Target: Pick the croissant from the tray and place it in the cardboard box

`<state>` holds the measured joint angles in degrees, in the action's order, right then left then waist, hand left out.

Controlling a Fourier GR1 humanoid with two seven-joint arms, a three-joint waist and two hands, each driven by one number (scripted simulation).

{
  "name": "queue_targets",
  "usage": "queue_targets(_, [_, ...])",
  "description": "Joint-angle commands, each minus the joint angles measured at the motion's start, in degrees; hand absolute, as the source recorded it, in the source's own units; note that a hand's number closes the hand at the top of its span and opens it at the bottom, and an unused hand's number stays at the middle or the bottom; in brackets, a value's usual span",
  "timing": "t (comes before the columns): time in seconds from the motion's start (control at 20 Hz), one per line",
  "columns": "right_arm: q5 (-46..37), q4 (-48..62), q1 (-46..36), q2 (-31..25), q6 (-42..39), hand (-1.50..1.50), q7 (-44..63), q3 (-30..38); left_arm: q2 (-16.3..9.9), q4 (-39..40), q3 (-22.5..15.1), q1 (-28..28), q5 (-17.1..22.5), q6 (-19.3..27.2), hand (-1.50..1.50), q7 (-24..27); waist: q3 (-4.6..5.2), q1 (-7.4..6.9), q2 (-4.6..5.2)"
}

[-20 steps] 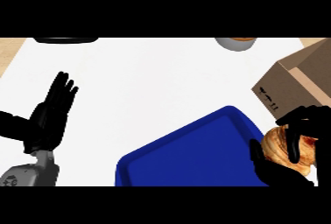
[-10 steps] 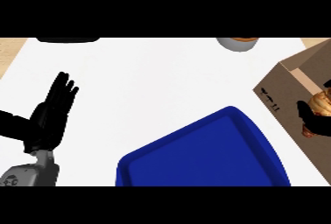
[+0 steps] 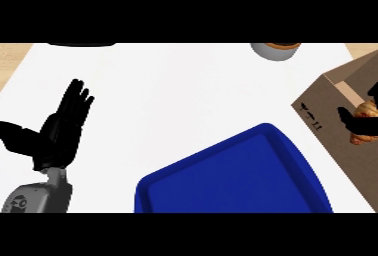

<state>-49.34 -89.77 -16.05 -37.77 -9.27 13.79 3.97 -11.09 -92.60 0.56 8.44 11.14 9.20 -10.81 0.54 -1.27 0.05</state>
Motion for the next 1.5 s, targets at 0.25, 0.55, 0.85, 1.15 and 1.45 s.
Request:
queue_targets(0.25, [2.1, 21.4, -4.3, 1.2, 4.0, -1.5, -11.4, 2.9, 0.3, -3.4, -0.7, -2.3, -0.6, 0.0, 0.0, -1.4, -0.65, -0.39, 0.29])
queue_targets(0.55, [11.2, 15.4, -7.4, 6.4, 14.7, -1.5, -19.8, 10.7, 0.4, -2.2, 0.3, -0.1, -0.5, 0.7, 0.0, -1.9, -0.66, 0.79, 0.01])
queue_targets(0.85, [27.4, 18.1, -8.4, 6.5, 6.9, -1.5, -22.4, 20.8, 0.7, -1.5, 0.3, -2.4, -1.0, 0.2, 0.0, -0.3, -0.59, 1.58, -0.12])
queue_targets(1.15, [43.8, 15.6, -9.7, 9.6, -0.7, -1.5, -15.6, 29.6, -0.1, -0.3, 1.7, -2.2, 0.0, -0.8, 0.0, -0.4, -0.52, 2.6, -0.4])
queue_targets(1.45, [52.0, 21.7, -9.4, 2.7, -5.0, -1.5, -16.9, 36.6, 0.9, -2.0, 1.2, -1.2, -1.4, 0.4, 0.0, -2.0, -0.55, 1.41, -0.09])
